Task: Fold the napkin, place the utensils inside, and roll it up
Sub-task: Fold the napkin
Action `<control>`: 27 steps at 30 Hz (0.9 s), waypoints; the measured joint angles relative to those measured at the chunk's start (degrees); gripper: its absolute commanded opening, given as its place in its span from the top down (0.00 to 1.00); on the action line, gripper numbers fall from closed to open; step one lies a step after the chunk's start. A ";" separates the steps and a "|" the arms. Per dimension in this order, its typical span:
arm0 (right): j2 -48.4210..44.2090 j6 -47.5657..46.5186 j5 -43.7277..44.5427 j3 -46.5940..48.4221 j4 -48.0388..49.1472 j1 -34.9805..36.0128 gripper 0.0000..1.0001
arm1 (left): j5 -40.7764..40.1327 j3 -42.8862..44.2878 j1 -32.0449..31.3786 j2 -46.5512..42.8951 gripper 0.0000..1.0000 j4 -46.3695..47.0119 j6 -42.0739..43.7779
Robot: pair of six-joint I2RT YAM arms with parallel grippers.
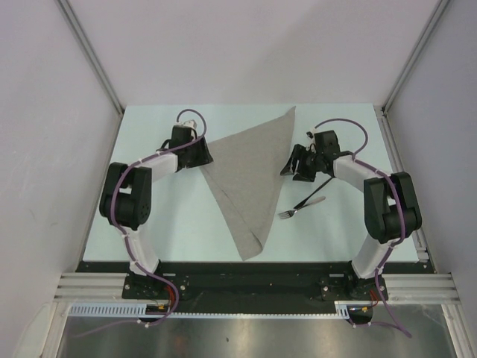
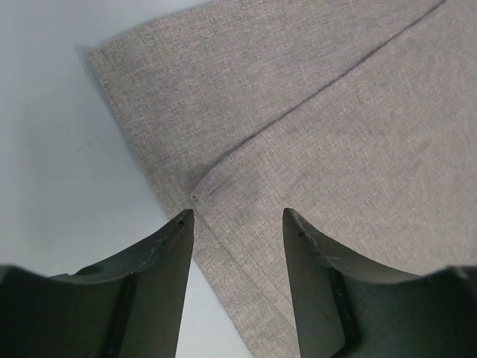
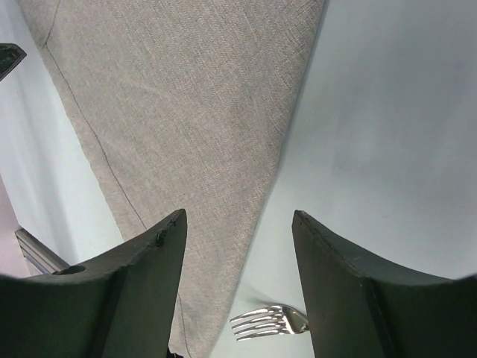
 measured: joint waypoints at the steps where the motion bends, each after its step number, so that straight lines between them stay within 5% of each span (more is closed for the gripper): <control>1: -0.07 -0.07 -0.02 0.00 -0.09 -0.09 0.36 | -0.37 0.20 -0.02 0.39 0.45 0.04 0.04; 15: -0.09 -0.15 -0.68 -0.02 -0.68 -0.68 0.36 | -3.72 3.37 -0.22 4.94 0.62 -0.74 0.66; 22: -0.09 -0.13 -0.94 -0.02 -0.68 -0.68 0.35 | -5.01 3.82 -0.66 5.84 0.64 -1.07 0.87; 27: -0.09 -0.13 -0.96 -0.02 -0.70 -0.68 0.35 | -6.08 5.20 -0.96 6.84 0.77 -1.64 0.96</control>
